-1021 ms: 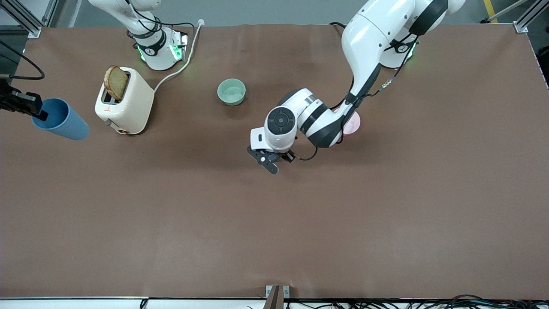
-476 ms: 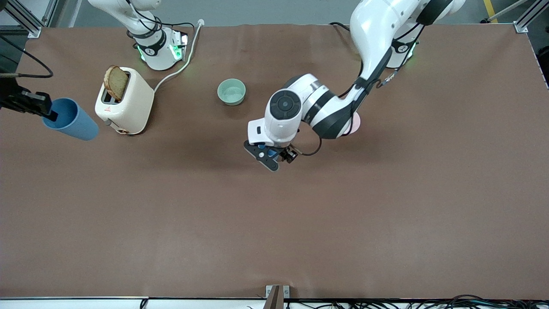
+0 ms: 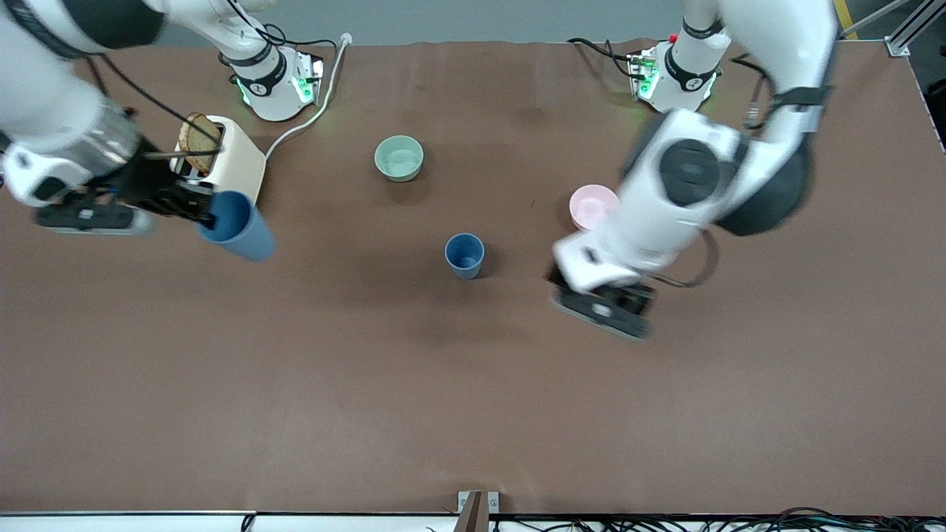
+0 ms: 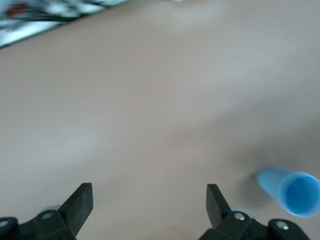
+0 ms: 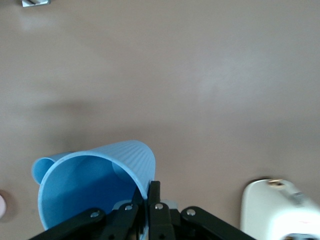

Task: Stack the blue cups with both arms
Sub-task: 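Place the cup with the left gripper while the right gripper carries another, then lower the held blue cup into the placed cup with the right gripper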

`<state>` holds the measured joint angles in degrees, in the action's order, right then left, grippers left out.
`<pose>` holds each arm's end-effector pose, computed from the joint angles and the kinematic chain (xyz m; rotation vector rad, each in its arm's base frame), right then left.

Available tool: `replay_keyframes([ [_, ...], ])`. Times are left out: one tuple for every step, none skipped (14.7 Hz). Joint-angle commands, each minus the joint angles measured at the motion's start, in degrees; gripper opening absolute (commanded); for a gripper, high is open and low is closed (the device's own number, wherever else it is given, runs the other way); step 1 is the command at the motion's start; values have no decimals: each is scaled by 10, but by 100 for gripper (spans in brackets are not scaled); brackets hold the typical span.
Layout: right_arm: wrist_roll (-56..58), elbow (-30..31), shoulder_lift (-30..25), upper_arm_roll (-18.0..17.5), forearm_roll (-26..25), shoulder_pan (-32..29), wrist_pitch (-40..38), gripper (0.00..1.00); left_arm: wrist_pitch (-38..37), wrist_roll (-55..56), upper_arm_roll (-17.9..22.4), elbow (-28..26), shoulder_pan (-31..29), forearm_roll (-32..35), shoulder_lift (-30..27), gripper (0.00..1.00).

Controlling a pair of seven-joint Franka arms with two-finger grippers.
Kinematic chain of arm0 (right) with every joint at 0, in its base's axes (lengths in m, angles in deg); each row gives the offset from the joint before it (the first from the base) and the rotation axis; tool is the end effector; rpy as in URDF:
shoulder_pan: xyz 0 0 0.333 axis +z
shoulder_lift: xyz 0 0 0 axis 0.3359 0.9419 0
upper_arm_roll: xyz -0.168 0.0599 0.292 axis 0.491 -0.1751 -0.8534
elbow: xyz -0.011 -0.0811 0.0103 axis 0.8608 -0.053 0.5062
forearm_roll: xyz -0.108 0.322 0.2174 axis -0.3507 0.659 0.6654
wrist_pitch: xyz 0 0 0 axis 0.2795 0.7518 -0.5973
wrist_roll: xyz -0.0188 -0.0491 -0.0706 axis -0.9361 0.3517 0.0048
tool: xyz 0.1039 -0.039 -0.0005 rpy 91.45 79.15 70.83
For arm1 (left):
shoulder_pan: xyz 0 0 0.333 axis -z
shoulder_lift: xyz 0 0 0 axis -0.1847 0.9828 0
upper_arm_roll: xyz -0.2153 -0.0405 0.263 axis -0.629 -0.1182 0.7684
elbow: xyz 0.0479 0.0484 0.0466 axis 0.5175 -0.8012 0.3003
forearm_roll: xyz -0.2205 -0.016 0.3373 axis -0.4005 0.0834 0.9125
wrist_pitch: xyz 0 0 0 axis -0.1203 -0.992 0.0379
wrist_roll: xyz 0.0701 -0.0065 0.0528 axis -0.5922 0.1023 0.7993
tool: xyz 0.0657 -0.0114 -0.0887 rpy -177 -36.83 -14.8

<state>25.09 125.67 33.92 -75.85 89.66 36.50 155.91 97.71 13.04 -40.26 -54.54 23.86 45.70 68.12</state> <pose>0.5661 0.1778 0.5997 -3.0284 0.1770 -0.0323 0.6844 -0.2817 0.5006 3.0157 -0.5108 0.2143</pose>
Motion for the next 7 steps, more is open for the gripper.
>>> replay_keyframes([
  [-95, 7, 33, 7, 0, 73, 41, 0, -18, 7, -6, -15, -60, 7, -16, 100],
  [-117, 6, 50, 7, 0, 94, 56, 0, -24, 7, -3, -13, -81, 7, -16, 100],
  [-129, 8, 61, 7, 1, 116, 74, 0, -26, 7, -6, -13, -109, 6, -17, 100],
  [-151, 7, 78, 7, 2, 137, 90, 0, -35, 6, -7, -13, -133, 7, -30, 100],
  [-187, 8, 97, 7, 2, 161, 113, 0, -50, 6, -7, -13, -145, 6, -49, 100],
  [-202, 8, 114, 7, 2, 179, 133, 0, -59, 6, -6, -13, -147, 7, -57, 100],
  [-213, 8, 129, 7, 2, 194, 148, 0, -67, 6, -5, -13, -151, 8, -61, 100],
])
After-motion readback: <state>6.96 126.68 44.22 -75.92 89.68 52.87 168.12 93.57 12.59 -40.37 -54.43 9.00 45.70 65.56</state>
